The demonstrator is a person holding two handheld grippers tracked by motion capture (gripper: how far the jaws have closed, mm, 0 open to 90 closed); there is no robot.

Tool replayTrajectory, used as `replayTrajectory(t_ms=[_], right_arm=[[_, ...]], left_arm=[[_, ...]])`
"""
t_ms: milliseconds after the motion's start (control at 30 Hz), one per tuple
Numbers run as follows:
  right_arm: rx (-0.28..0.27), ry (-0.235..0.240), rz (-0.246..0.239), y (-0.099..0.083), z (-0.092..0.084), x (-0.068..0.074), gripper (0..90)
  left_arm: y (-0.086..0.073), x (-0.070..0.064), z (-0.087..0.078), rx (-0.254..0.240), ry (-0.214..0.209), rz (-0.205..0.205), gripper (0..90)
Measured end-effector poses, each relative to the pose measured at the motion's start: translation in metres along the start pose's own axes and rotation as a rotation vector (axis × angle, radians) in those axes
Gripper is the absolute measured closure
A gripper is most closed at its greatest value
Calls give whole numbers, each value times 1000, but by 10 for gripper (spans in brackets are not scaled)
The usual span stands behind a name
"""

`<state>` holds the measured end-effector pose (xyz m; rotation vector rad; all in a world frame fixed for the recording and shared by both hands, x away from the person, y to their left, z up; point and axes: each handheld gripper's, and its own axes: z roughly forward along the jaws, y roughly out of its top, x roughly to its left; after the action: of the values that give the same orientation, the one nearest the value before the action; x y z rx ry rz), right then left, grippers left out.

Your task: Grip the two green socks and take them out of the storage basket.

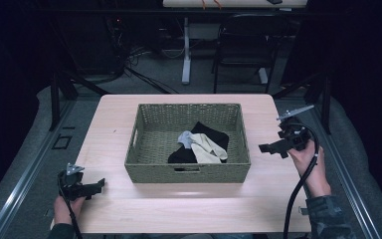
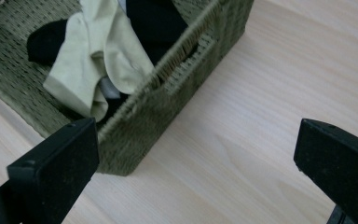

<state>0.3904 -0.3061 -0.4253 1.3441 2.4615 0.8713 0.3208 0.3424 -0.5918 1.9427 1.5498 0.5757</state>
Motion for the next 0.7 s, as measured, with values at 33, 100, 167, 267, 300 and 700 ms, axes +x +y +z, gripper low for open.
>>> replayTrajectory(t_ms=[33,100,167,267,300,700], right_arm=[[-4,6,-2,4,-1,1,0],[-7,13,-13,11,-3,5,0],[-9,20,-23,19,-4,8,0],[-14,41,-40,31,-4,16,0],[-12,42,-51,35,-4,19,0],[48,83,-120,81,18,47,0]], left_arm=[[0,0,0,0,0,0,0],[0,0,0,0,0,0,0],[0,0,0,0,0,0,0],[0,0,0,0,0,0,0],[0,0,0,0,0,0,0],[0,0,0,0,0,0,0]])
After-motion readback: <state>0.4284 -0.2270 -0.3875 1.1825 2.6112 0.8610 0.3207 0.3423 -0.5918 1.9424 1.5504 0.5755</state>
